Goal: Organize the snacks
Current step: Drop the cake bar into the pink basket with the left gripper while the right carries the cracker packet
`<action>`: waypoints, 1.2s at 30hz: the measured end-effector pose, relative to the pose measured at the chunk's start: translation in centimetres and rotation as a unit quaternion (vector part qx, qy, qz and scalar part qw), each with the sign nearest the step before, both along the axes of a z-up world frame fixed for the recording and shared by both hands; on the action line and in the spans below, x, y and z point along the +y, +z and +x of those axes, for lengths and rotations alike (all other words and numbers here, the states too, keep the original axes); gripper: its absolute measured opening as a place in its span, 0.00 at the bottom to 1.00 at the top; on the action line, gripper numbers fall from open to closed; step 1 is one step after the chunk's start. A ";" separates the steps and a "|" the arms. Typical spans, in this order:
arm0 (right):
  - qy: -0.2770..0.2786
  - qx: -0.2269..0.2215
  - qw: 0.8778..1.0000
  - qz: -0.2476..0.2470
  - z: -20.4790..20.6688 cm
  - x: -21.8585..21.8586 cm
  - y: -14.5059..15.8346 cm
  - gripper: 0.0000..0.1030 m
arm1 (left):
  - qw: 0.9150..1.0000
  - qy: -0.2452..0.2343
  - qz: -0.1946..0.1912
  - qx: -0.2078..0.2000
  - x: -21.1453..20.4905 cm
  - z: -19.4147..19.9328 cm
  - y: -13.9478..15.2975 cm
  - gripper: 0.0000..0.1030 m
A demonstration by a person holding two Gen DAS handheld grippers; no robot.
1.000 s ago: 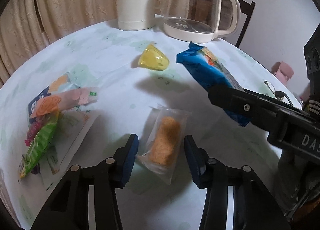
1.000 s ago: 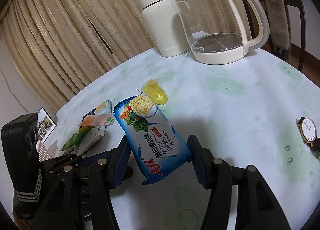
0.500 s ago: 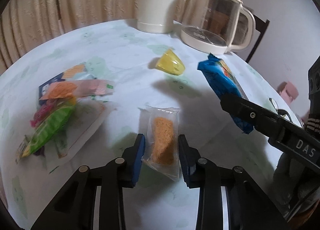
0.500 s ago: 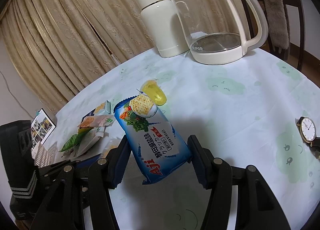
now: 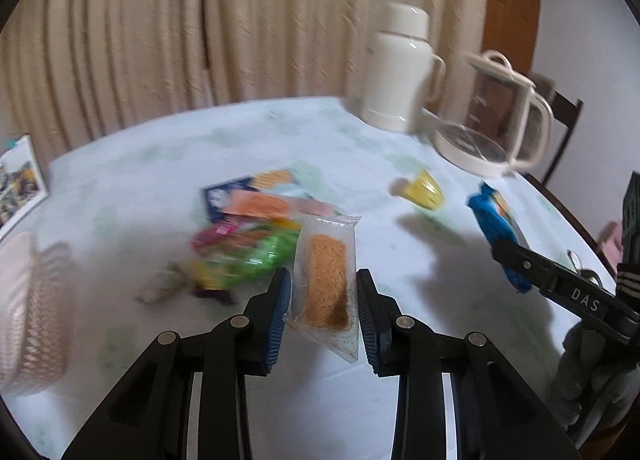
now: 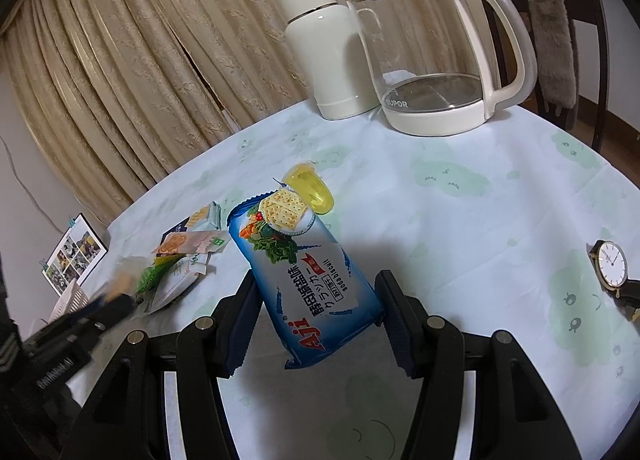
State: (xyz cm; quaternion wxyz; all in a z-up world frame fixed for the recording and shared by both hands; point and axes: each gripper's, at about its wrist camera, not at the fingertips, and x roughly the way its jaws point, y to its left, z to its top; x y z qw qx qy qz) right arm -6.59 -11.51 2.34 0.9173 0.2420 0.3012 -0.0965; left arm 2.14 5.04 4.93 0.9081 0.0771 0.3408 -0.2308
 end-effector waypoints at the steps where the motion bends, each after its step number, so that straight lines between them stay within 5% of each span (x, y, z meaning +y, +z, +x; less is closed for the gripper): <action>1: 0.000 0.000 1.000 -0.002 0.0 0.1 0.0 0.53 | 1.000 0.009 0.000 -0.008 0.6 -0.1 0.3 0.33; 12: -0.002 0.006 1.000 -0.021 0.1 0.9 0.3 0.53 | 0.990 0.126 -0.018 -0.066 9.3 -0.1 3.0 0.33; 23: 0.017 0.010 0.999 -0.037 1.0 3.8 1.1 0.53 | 0.963 0.255 -0.038 -0.084 19.6 0.9 3.6 0.33; 36: 0.087 -0.011 0.995 -0.049 3.6 10.4 3.6 0.53 | 0.939 0.331 -0.044 -0.081 27.3 2.1 3.1 0.34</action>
